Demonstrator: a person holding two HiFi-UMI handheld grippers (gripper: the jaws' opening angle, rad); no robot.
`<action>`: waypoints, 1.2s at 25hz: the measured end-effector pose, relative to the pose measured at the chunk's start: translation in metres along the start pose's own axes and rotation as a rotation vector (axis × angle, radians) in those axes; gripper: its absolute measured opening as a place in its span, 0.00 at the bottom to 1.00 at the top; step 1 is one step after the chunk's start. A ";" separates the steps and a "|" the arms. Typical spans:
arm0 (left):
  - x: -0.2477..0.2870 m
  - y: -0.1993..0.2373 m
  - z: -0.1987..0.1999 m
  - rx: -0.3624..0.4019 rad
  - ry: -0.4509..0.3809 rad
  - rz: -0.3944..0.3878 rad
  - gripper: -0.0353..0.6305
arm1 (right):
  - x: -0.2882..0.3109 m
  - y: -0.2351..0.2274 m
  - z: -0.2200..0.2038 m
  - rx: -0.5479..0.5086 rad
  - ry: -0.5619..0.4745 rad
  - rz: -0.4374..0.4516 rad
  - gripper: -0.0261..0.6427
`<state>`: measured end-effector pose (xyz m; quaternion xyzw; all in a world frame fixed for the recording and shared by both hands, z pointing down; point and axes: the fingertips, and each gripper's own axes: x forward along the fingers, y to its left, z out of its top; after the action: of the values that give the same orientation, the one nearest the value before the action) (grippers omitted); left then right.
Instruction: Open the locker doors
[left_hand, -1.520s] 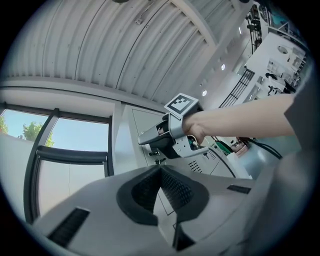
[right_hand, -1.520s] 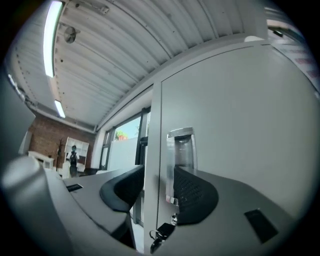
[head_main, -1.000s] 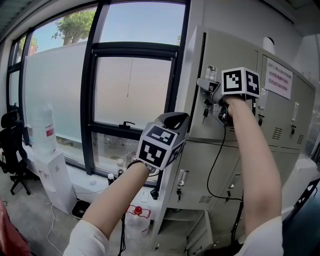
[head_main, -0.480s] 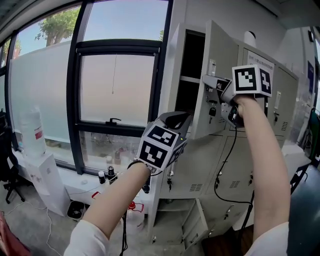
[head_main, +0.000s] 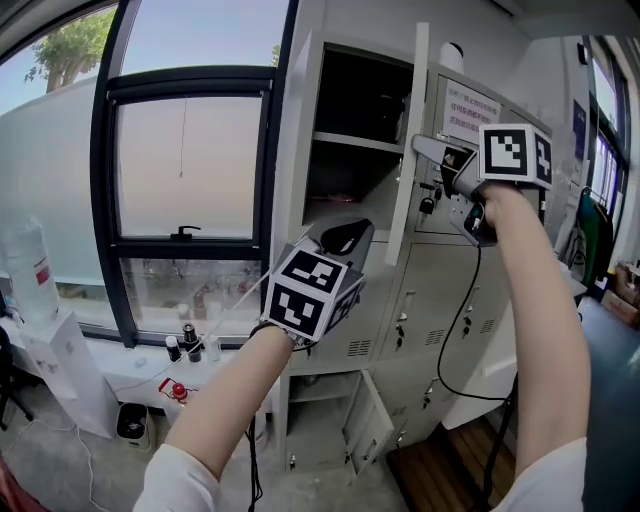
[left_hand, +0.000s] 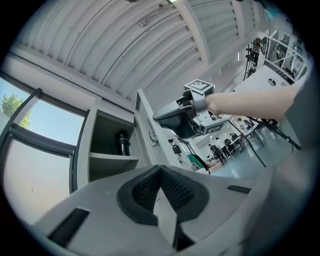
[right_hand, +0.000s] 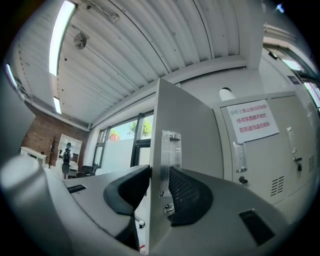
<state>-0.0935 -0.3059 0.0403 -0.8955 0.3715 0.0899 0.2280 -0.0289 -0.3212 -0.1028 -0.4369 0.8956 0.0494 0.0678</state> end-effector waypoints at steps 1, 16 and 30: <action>0.000 -0.001 -0.001 -0.008 -0.002 -0.011 0.08 | -0.003 -0.001 0.001 -0.011 0.002 -0.021 0.21; 0.067 -0.092 0.009 -0.036 -0.018 -0.041 0.08 | -0.100 -0.077 0.013 -0.047 -0.057 -0.104 0.21; 0.109 -0.180 0.024 -0.045 0.013 -0.014 0.08 | -0.157 -0.134 -0.009 -0.112 -0.075 -0.076 0.12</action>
<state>0.1112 -0.2516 0.0446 -0.9035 0.3647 0.0907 0.2060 0.1721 -0.2827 -0.0717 -0.4716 0.8710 0.1131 0.0784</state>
